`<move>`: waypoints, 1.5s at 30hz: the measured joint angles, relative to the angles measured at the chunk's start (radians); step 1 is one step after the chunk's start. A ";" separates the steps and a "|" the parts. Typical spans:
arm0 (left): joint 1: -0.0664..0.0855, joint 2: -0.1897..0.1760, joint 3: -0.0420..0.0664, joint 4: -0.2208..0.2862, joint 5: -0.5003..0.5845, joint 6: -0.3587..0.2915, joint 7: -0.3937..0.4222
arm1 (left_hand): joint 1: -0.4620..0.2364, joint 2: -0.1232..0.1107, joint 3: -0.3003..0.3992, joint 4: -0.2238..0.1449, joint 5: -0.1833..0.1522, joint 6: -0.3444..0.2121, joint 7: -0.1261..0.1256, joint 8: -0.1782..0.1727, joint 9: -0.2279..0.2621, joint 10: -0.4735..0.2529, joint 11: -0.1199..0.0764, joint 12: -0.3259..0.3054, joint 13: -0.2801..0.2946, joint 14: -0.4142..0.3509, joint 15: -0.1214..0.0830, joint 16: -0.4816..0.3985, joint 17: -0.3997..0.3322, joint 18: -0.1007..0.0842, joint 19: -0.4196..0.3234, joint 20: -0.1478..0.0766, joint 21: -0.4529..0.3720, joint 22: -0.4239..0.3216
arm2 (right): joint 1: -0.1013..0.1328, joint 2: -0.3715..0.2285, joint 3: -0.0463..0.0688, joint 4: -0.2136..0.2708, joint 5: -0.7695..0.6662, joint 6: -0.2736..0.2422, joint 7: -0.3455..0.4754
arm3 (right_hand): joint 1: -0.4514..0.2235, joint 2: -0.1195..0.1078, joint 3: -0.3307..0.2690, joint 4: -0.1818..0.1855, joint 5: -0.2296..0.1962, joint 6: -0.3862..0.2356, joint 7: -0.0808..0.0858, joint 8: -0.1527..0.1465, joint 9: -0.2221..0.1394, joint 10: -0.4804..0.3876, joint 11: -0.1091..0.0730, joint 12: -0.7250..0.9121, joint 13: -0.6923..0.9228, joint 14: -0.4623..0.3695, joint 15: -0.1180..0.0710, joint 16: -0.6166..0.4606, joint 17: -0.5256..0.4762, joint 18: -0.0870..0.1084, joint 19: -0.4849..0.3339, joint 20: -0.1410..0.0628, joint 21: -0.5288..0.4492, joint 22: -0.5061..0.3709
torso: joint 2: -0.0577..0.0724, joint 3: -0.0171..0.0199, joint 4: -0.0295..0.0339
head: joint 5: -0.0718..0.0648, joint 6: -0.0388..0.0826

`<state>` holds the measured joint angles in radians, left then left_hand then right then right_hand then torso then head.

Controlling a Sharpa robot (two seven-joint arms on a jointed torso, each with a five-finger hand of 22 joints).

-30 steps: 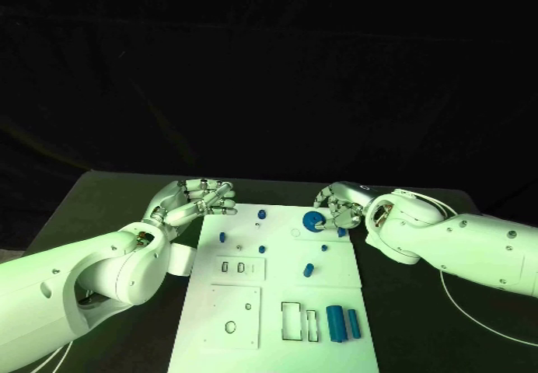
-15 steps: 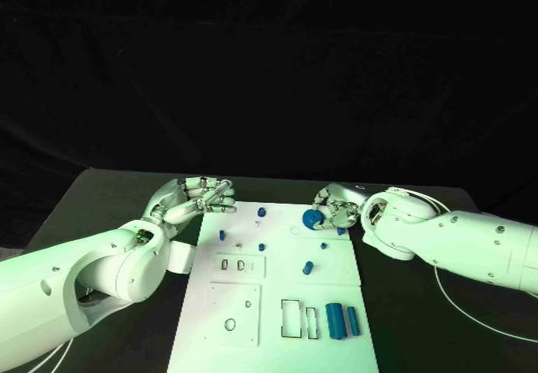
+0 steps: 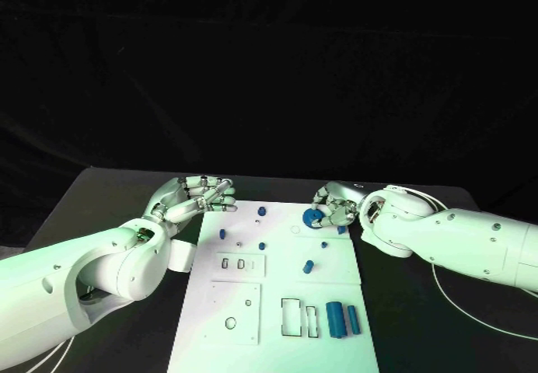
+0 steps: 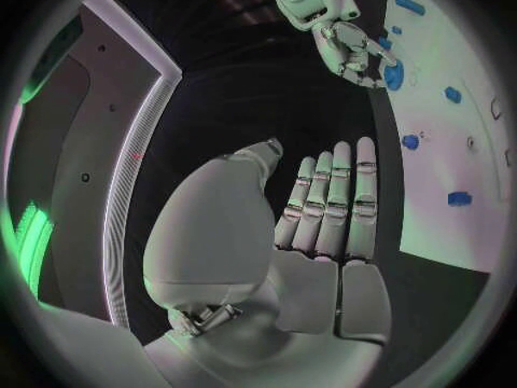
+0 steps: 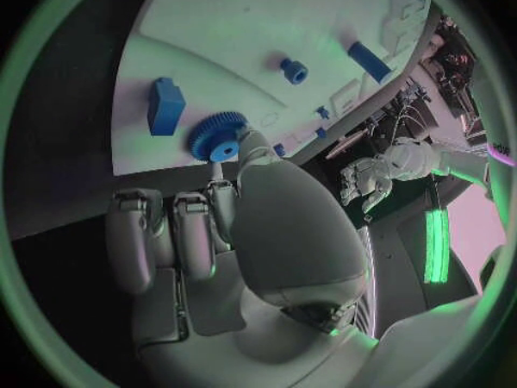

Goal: Assemble the parts on the task board

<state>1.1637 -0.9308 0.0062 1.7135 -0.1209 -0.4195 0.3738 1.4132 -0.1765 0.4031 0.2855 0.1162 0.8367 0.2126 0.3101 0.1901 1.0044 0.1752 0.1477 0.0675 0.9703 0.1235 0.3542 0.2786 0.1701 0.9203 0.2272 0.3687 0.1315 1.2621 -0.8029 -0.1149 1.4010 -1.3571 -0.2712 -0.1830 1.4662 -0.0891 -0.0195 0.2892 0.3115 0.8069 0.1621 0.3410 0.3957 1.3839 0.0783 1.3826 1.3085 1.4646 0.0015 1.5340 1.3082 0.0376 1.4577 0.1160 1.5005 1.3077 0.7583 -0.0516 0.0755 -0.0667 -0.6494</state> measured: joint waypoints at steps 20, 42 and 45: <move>0.000 0.003 0.000 -0.004 0.000 0.001 -0.004 | 0.000 0.000 0.000 0.000 0.000 0.000 0.000 0.000 0.000 0.000 0.000 -0.005 0.000 0.000 0.000 0.000 0.001 0.000 0.000 0.000 0.000 0.000 | -0.010 -0.001 -0.002 0.025 -0.058 -0.033 0.011 | 0.054 -0.034 0.336 -0.021 -0.003 0.048 -0.006 -0.035 -0.138 0.047 -0.014 0.058 -0.001 0.000 0.000 0.009 0.000 -0.016 0.007 -0.007 0.031 0.000 | 0.000 0.0007 -0.0006 | 0.000 0.000; 0.000 0.011 0.000 -0.006 0.001 0.003 -0.005 | 0.000 0.000 0.000 0.000 0.000 -0.007 0.000 -0.005 0.000 0.000 0.000 -0.005 0.000 0.000 0.000 0.000 0.002 0.000 0.000 0.000 0.000 0.000 | -0.015 0.088 -0.005 0.175 -0.334 -0.218 -0.071 | -0.008 -0.106 0.427 -0.038 0.001 0.082 0.001 -0.032 -0.137 0.059 -0.020 0.066 -0.001 0.004 -0.004 0.009 0.000 -0.016 0.010 -0.011 0.050 0.000 | -0.001 -0.0011 0.0021 | 0.001 0.007; 0.000 0.012 0.000 -0.006 0.001 0.003 -0.005 | 0.000 0.000 0.000 0.000 0.000 -0.007 0.000 -0.005 0.000 0.000 0.000 -0.005 0.000 0.000 0.000 0.000 0.002 0.000 0.000 0.000 0.000 -0.001 | -0.016 0.124 -0.008 0.159 -0.350 -0.222 -0.081 | -0.013 -0.112 0.435 -0.038 -0.008 0.086 0.002 -0.033 -0.137 0.059 -0.020 0.066 -0.001 0.004 -0.004 0.009 -0.001 -0.016 0.010 -0.011 0.050 0.000 | -0.001 -0.0023 0.0034 | 0.002 0.005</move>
<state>1.1635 -0.9185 0.0062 1.7070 -0.1203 -0.4165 0.3685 1.4132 -0.1765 0.4031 0.2855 0.1162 0.8293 0.2124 0.3052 0.1901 1.0044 0.1752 0.1428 0.0675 0.9703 0.1235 0.3542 0.2803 0.1701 0.9203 0.2273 0.3687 0.1309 1.2465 -0.6793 -0.1229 1.5601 -1.7072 -0.4933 -0.2644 1.4528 -0.2007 0.4156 0.2510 0.3039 0.8933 0.1643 0.3079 0.2584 1.4431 0.0584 1.4487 1.3078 1.4683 -0.0021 1.5433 1.3077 0.0221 1.4681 0.1055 1.5506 1.3081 0.7575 -0.0539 0.0789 -0.0652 -0.6441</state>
